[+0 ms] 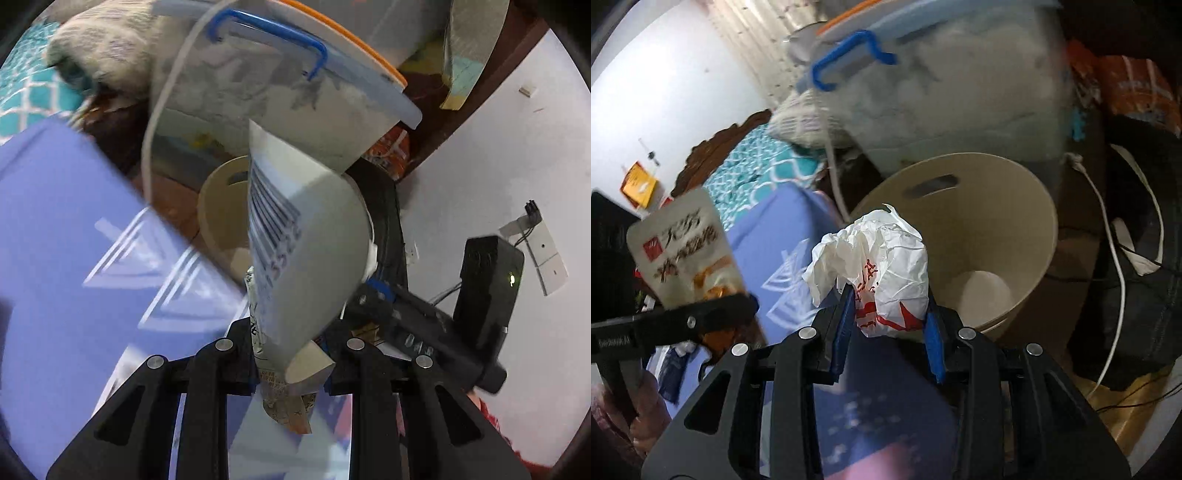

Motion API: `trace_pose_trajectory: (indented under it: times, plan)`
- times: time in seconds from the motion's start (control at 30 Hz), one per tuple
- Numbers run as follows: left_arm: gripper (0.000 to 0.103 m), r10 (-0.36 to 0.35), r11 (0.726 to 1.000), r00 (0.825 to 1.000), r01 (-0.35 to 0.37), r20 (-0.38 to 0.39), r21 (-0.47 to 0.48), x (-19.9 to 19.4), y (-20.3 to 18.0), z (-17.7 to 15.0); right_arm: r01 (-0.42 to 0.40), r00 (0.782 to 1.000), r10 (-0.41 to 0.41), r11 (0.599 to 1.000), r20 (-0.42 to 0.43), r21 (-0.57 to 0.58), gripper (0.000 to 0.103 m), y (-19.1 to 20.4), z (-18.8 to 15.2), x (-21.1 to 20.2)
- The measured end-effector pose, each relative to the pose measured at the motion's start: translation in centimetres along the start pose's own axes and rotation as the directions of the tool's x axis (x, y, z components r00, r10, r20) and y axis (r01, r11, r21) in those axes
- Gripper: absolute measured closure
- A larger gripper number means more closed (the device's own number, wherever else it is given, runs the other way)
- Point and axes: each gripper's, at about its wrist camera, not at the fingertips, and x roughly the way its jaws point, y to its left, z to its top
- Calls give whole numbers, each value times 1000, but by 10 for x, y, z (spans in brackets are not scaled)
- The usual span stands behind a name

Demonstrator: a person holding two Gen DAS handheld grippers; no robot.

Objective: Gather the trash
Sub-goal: 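Carry both bags to the beige wastebasket and open both grippers to drop them, then grasp the white milk carton with the left gripper while the right gripper grasps the crumpled white tissue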

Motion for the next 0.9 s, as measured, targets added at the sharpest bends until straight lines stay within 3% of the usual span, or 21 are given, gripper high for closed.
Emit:
trace_pose_trajectory:
  times: [0.07,0.13,0.17,0.2,0.37,0.5,0.57,0.73,0.87,0.9]
  plan:
    - [80,5,1000,1000,-5,-8,-3,18,-4,14,-4,1000,4,1000,-10,20,65,-6,6,8]
    - [58,28,1000,999,-28,-26,-13,34,-3,21,10,1000,-9,999,-13,33,58,-8,10,13]
    - [29,53,998,998,-54,-28,-25,38,-2,22,17,1000,-16,999,-8,42,48,-9,11,14]
    - [22,88,995,996,-88,-11,-47,40,0,23,21,1000,-21,999,-3,48,37,-12,12,12]
    - [22,72,994,997,-69,33,-82,27,5,19,36,998,-38,999,44,38,35,-15,7,4]
    - [22,111,992,985,-103,132,-70,-22,11,-7,70,990,-72,997,117,23,35,-7,4,-9]
    - [22,136,989,971,-124,194,-76,-54,16,-25,50,987,-51,999,154,11,35,4,1,-19]
    - [22,237,966,905,-184,352,-180,-156,47,-99,-56,989,68,994,128,-96,38,68,-19,-24]
    - [23,344,919,856,-224,386,-324,-213,81,-155,-191,981,192,967,-11,-168,45,135,-47,-2]
    - [23,379,897,840,-229,389,-378,-232,95,-178,-220,975,215,959,-47,-181,46,153,-55,5]
